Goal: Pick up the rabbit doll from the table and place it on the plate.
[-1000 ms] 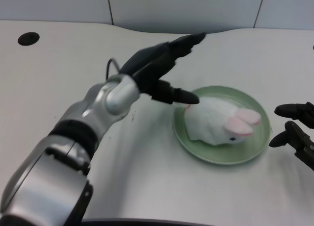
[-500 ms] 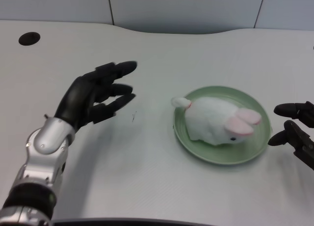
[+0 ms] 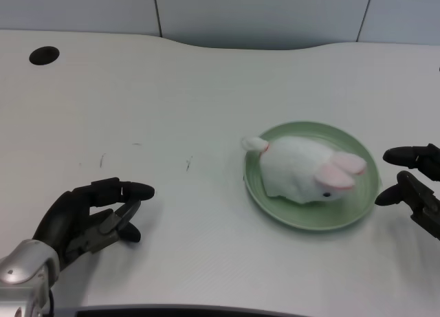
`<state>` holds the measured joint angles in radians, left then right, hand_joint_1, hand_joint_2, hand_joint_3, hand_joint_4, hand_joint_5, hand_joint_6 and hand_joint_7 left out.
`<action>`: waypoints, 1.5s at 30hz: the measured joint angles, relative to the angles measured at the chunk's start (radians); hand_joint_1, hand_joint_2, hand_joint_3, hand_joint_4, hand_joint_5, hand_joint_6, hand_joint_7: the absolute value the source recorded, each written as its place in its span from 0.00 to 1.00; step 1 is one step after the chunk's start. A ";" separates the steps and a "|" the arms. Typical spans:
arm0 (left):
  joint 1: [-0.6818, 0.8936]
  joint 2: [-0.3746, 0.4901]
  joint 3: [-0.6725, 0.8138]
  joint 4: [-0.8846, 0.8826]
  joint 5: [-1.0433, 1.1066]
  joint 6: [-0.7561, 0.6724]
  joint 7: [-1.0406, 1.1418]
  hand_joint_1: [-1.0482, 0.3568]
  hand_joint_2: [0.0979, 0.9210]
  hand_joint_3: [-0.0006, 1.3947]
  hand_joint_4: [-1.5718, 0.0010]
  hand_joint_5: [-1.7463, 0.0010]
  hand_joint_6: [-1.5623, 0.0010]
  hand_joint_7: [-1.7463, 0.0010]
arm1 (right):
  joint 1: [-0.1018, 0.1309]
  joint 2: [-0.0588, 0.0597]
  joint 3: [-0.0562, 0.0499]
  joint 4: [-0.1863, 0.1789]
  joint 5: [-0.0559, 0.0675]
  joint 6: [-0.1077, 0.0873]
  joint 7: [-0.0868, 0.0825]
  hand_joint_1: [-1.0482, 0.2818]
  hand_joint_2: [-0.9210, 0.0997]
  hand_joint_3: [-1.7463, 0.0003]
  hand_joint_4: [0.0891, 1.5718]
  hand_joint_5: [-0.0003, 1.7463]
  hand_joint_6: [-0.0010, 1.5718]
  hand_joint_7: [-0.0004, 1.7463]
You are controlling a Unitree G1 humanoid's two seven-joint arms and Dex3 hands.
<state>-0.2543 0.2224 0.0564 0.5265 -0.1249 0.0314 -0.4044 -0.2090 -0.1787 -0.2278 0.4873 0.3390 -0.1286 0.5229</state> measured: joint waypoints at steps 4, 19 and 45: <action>0.002 0.000 0.008 0.007 -0.014 0.001 -0.018 0.31 1.00 0.42 0.64 0.03 0.63 0.29 | -0.008 -0.002 -0.002 0.008 0.002 0.000 0.000 0.57 0.00 0.69 0.15 0.88 0.21 0.62; -0.123 -0.028 0.036 0.238 -0.021 -0.111 -0.037 0.33 1.00 0.41 0.59 0.00 0.69 0.04 | -0.116 -0.033 -0.039 0.185 0.004 -0.039 0.023 0.56 0.00 0.70 0.16 0.86 0.20 0.61; -0.159 -0.030 0.044 0.338 -0.012 -0.203 -0.037 0.33 1.00 0.41 0.60 0.00 0.70 0.07 | -0.143 -0.037 -0.044 0.212 -0.015 -0.047 0.031 0.56 0.00 0.70 0.17 0.86 0.21 0.62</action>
<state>-0.4136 0.1926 0.1009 0.8646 -0.1369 -0.1718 -0.4414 -0.3516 -0.2154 -0.2717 0.6990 0.3235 -0.1754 0.5538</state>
